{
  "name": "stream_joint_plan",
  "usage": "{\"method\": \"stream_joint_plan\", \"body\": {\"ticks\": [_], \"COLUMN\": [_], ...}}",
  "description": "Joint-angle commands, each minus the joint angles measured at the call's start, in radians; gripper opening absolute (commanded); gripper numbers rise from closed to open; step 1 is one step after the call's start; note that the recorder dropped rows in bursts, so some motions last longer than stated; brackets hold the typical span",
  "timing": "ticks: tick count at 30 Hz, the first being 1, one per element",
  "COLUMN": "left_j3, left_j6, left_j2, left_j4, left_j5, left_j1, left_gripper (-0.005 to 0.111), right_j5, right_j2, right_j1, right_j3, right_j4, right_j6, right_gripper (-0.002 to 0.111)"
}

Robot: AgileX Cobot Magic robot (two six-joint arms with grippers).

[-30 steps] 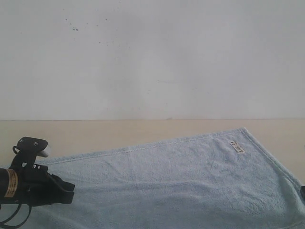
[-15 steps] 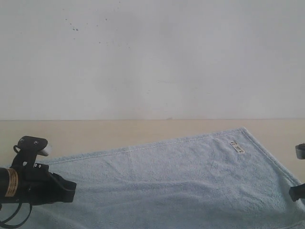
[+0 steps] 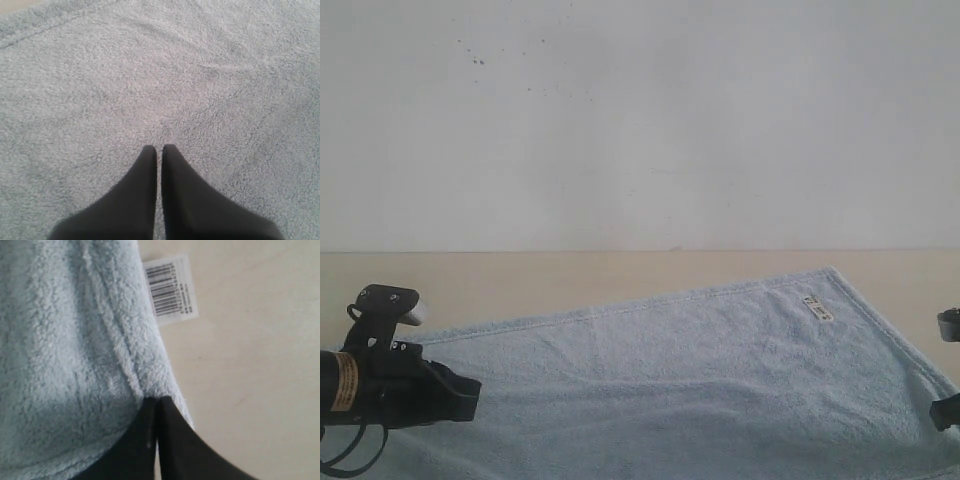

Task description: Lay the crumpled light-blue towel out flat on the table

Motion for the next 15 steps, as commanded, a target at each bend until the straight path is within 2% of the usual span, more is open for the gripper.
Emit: {"method": "stream_joint_plan", "body": {"ticks": [1, 8, 11, 15], "left_j3": [0.004, 0.004, 0.004, 0.004], "left_j6": [-0.008, -0.008, -0.009, -0.058], "left_j2": [0.002, 0.000, -0.015, -0.053], "left_j4": [-0.010, -0.010, -0.012, -0.053], "left_j5": [-0.080, -0.273, -0.273, -0.242], "left_j1": [0.001, 0.001, 0.001, 0.001], "left_gripper": [0.004, 0.004, 0.004, 0.004], "right_j5": [0.025, 0.115, 0.167, 0.171], "right_j2": [0.037, 0.073, 0.078, 0.078], "right_j1": [-0.004, -0.007, -0.034, -0.124], "right_j3": [0.002, 0.003, 0.003, 0.003], "right_j4": [-0.084, -0.229, -0.298, -0.293], "right_j6": [0.051, 0.194, 0.261, 0.297], "right_gripper": [0.001, 0.001, 0.001, 0.001]}}
